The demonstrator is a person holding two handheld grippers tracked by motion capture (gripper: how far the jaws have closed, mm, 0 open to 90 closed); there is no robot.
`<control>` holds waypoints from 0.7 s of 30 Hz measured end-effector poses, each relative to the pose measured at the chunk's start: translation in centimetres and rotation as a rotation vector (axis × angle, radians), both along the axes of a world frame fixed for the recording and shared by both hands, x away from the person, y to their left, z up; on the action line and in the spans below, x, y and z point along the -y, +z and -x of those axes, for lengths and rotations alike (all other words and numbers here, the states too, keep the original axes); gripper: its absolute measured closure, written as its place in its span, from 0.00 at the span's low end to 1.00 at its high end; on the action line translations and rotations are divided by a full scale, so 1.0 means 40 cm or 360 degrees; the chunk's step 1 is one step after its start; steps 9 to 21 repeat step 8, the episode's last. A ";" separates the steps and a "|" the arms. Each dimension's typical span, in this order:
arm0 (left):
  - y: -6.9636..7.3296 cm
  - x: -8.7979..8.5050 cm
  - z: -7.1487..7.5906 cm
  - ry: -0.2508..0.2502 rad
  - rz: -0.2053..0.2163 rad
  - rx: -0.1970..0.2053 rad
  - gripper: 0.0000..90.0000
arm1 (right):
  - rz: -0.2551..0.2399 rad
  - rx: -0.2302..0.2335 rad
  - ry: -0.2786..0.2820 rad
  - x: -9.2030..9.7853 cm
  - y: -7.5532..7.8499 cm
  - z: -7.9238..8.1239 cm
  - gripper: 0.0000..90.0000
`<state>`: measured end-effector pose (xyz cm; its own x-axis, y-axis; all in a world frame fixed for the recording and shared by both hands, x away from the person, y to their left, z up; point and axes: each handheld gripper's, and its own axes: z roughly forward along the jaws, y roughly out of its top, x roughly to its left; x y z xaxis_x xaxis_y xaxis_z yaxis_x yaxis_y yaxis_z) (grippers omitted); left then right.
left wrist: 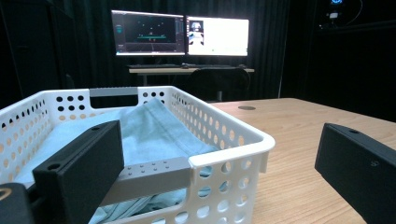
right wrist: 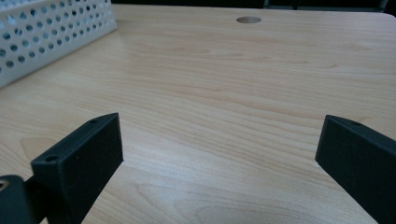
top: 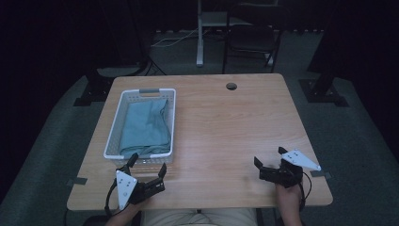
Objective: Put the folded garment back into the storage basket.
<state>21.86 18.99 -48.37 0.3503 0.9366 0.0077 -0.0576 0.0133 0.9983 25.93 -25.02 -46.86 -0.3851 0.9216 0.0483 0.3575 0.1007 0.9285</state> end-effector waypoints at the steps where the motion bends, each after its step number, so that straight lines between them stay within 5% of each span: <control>1: 0.000 0.000 0.000 0.0001 -0.0001 0.0000 0.03 | 0.0018 -0.0007 -0.0001 -0.003 -0.001 -0.001 0.01; 21: 0.000 0.000 0.000 -0.0002 -0.0001 -0.0001 0.03 | -0.0002 -0.0015 -0.0031 -0.001 -0.001 -0.002 0.01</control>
